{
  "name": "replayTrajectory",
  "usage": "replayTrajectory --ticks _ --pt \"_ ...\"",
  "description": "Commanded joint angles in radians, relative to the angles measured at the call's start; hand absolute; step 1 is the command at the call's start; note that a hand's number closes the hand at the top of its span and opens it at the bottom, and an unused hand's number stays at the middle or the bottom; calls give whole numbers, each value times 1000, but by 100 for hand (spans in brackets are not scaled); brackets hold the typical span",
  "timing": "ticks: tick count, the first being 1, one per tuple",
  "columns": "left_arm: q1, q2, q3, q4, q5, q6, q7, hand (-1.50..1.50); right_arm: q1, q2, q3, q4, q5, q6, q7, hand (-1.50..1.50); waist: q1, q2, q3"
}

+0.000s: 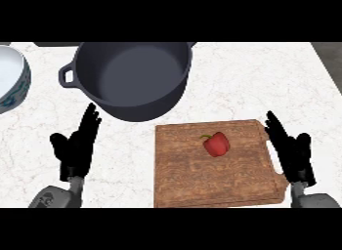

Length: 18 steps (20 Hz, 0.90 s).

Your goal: Pick the bell pepper from the cutting board and place it in the pot

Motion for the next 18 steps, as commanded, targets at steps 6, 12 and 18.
replayTrajectory --ticks 6,12,18 --pt "-12 303 48 81 -156 -18 76 0 -196 13 230 -200 278 -26 -182 150 82 -6 3" --pt "11 312 67 69 -93 -35 214 0 -80 74 216 -254 677 -546 -347 -150 24 -9 4" --pt "-33 360 89 29 -102 -63 322 0 47 144 394 -319 1070 -599 -152 -150 18 -1 0"
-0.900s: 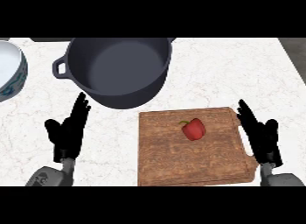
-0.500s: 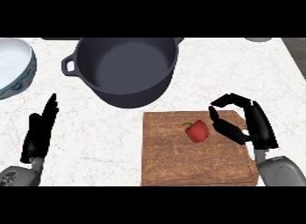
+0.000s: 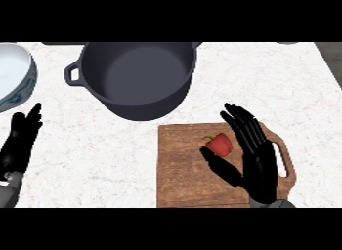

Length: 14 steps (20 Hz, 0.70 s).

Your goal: Pick the bell pepper from the cutting board and place it in the pot

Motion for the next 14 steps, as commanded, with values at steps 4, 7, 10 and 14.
replayTrajectory --ticks 4,7,10,14 --pt "22 27 27 -16 12 -22 32 0 139 -5 65 -152 452 165 335 -150 -23 -3 -5" --pt "32 42 28 -39 0 -18 52 0 174 30 96 -223 594 326 488 -150 -16 -2 -5" --pt "-6 17 3 -45 -29 11 85 0 164 34 136 -314 669 562 605 -150 -20 1 -4" --pt "-12 32 31 -40 1 -28 84 0 201 91 227 -347 735 827 750 -150 -7 5 -4"
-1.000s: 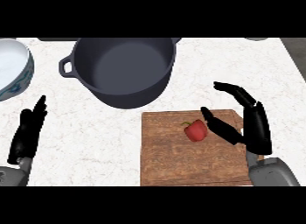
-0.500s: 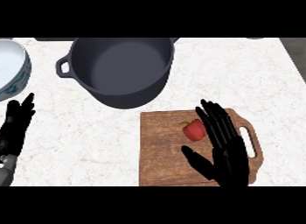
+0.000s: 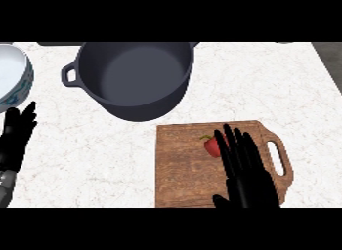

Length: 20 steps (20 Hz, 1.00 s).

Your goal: Pick the bell pepper from the cutting board and place it in the pot

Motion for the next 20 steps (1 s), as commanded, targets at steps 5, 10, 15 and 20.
replayTrajectory --ticks 5,10,15,20 --pt "-50 -31 5 35 -19 -3 26 0 -42 82 187 -157 55 537 333 -150 12 9 3" --pt "-1 -64 11 -7 -66 -17 1 0 -176 83 160 -83 -62 547 522 -150 25 10 5" --pt "-17 -93 52 32 -102 -43 11 0 -171 83 70 -70 -99 526 445 -150 21 9 5" --pt "39 -96 86 -7 -112 -78 -33 0 -266 83 -44 101 -130 470 400 -150 27 10 5"
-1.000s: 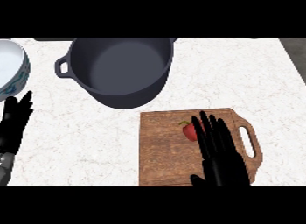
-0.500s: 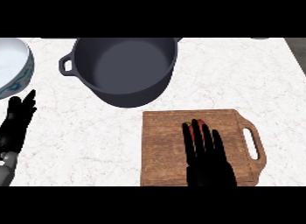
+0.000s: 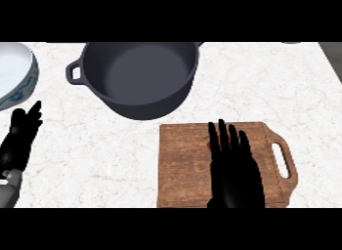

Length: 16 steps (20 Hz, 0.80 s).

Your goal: Pick the bell pepper from the cutting board and place it in the pot

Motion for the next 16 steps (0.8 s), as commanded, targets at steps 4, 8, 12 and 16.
replayTrajectory --ticks 4,8,12,16 --pt "6 -3 76 -6 -20 -82 16 0 -32 3 -71 156 -21 -114 -47 -150 -1 0 0" --pt "-6 -82 56 -25 -109 -28 54 0 -38 -27 -104 188 -9 -134 -103 -150 -2 0 0" --pt "11 -87 96 -28 -138 -63 34 0 -22 3 -37 189 45 -141 -51 -150 -3 -1 0" --pt "36 -86 136 -14 -113 -118 0 0 -80 -26 -154 254 -12 -128 -90 -150 -1 0 0"
